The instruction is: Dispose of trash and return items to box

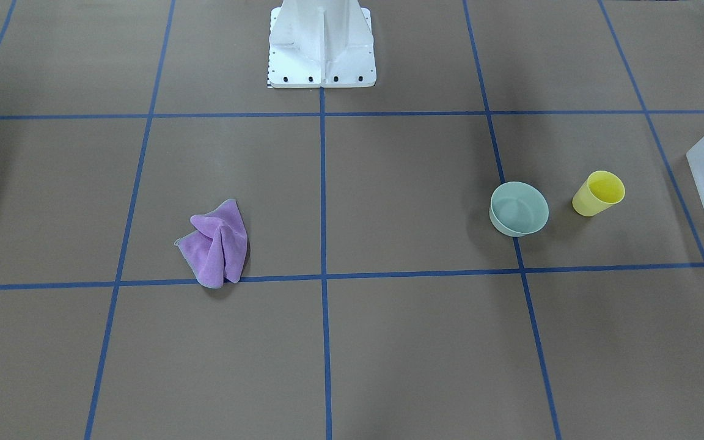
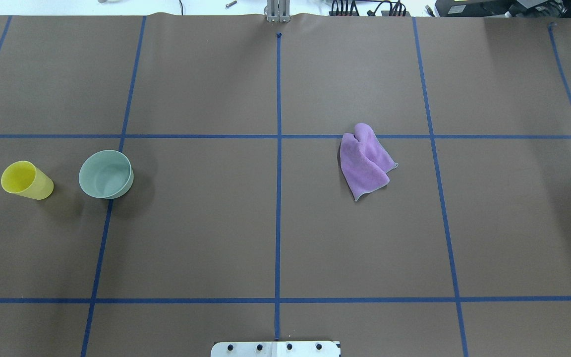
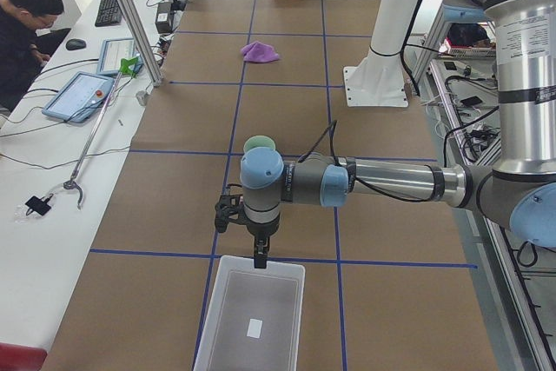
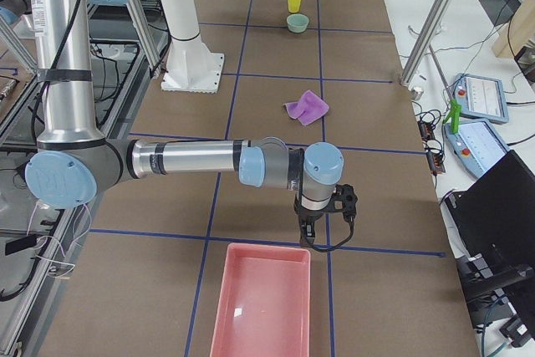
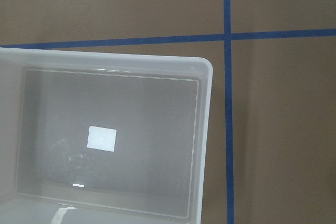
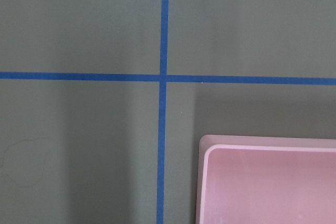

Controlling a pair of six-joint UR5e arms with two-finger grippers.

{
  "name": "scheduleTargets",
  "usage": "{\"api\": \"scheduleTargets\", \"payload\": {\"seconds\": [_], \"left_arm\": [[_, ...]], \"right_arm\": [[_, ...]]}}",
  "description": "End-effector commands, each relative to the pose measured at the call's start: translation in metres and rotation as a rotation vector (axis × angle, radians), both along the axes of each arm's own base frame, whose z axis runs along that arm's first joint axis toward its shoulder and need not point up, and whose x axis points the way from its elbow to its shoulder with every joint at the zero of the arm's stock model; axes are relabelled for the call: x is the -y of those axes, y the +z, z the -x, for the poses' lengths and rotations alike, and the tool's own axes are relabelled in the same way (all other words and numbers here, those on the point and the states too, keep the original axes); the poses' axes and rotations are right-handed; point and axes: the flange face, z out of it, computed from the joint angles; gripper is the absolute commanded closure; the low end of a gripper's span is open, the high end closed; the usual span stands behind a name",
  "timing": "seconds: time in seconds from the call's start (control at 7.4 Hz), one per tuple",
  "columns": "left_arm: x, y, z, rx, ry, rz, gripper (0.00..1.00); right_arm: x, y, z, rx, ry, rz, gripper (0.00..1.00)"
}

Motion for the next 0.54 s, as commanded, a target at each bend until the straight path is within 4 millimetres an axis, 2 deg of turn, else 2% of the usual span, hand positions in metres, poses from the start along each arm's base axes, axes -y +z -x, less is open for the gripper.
{"api": "scheduleTargets", "payload": {"seconds": [0.0,0.41], "left_arm": [[0.003,-0.003,-0.001,-0.013,0.004,-0.008,0.02],[0.001,0.002,0.000,-0.012,0.002,0.001,0.02]], "right_arm": [[-0.008,0.001,0.000,0.004,0.001,0.005,0.00],[-0.028,-0.010,0.000,-0.002,0.005,-0.014,0.00]]}}
